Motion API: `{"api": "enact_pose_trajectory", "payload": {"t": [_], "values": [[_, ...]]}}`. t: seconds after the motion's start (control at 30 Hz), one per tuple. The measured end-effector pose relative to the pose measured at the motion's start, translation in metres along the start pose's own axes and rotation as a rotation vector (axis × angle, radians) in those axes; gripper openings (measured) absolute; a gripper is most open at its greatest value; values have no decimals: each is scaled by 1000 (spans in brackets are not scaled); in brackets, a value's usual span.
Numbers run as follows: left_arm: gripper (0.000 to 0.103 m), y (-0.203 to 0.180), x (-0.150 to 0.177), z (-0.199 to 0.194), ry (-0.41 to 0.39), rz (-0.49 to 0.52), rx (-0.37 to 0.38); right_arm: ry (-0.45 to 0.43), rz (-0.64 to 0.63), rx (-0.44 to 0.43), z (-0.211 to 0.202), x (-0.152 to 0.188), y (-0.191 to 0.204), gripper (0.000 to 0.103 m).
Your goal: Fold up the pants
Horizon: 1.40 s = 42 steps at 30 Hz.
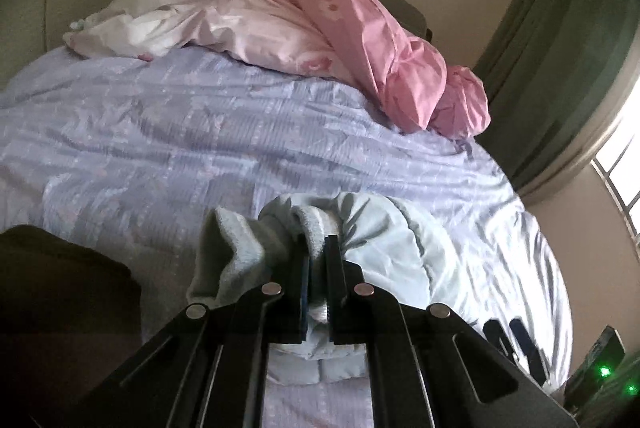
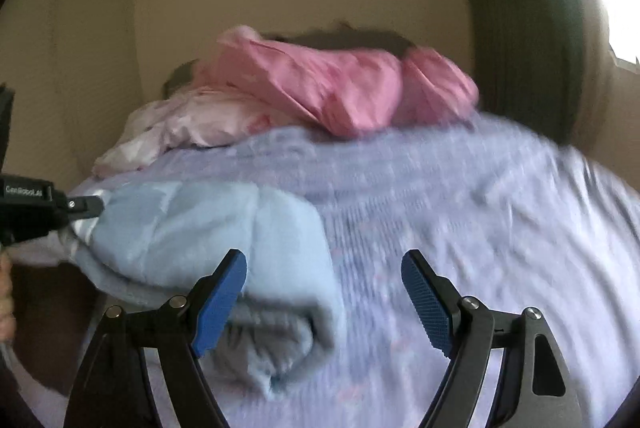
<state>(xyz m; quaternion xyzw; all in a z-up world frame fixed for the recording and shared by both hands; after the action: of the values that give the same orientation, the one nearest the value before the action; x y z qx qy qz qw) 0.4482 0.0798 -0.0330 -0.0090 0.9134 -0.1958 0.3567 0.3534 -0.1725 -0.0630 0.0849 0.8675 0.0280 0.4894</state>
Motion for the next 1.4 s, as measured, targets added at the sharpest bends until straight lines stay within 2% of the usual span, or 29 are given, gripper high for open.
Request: {"api": "enact_pose_trajectory", "payload": {"t": [0.07, 0.1, 0.17, 0.27, 0.33, 0.4, 0.5, 0.63, 0.7, 0.77, 0.8, 0.83, 0.9, 1.0, 1.07, 1.13, 1.2, 1.27, 1.4], "values": [[8, 0, 4, 2, 5, 14, 4, 74, 88, -1, 6, 17, -7, 81], [8, 1, 5, 2, 10, 16, 15, 102, 90, -10, 10, 24, -7, 81], [8, 3, 8, 4, 21, 20, 26, 149, 56, -25, 17, 37, -1, 81], [8, 17, 11, 16, 72, -30, 65, 178, 2, -51, 24, 47, 10, 81], [8, 25, 15, 26, 111, -69, 82, 204, -60, -33, 39, 51, 16, 81], [11, 29, 20, 34, 151, -94, 112, 230, -70, -4, 54, 53, 15, 81], [15, 33, 20, 36, 168, -126, 138, 222, -61, -18, 58, 47, 16, 81], [20, 28, 18, 37, 185, -131, 135, 185, -129, -13, 51, 42, 29, 80], [30, 25, 18, 40, 206, -123, 128, 189, -108, -17, 53, 42, 26, 80], [30, 22, 21, 45, 227, -120, 123, 203, -66, -23, 57, 42, 18, 81], [13, 20, 22, 47, 229, -117, 111, 208, -51, -25, 60, 43, 14, 80], [8, 19, 21, 46, 224, -103, 104, 212, -45, -30, 61, 43, 12, 80], [8, 11, 18, 35, 189, -42, 74, 217, -31, -42, 65, 43, 8, 76], [8, 4, 10, 6, 92, 92, -62, 224, 3, -70, 66, 43, 2, 69], [8, 8, 11, 2, 90, 159, -152, 211, 28, -61, 62, 42, -2, 67], [8, 24, 18, 9, 131, 164, -214, 188, 50, -63, 57, 40, -4, 65], [8, 39, 26, 23, 181, 113, -203, 195, 69, -36, 57, 41, -5, 64], [8, 46, 28, 30, 180, 76, -187, 215, 75, 7, 62, 45, -5, 58], [8, 43, 29, 45, 195, 86, -173, 161, -43, 127, 55, 49, 0, 58]]}}
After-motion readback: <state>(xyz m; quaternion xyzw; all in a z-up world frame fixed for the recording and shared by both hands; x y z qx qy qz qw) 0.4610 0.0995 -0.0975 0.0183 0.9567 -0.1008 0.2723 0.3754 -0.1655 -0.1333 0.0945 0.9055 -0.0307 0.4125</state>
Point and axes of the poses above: each gripper's, at about its wrist camera, not at the fingertips, and z roughly the way its jaws point, y to its left, x to its underside, the point moved 4 cm from there along z, roughly the way its jaws point, and after that the axes turned 1 degree about -z, right-handed, at the moved point
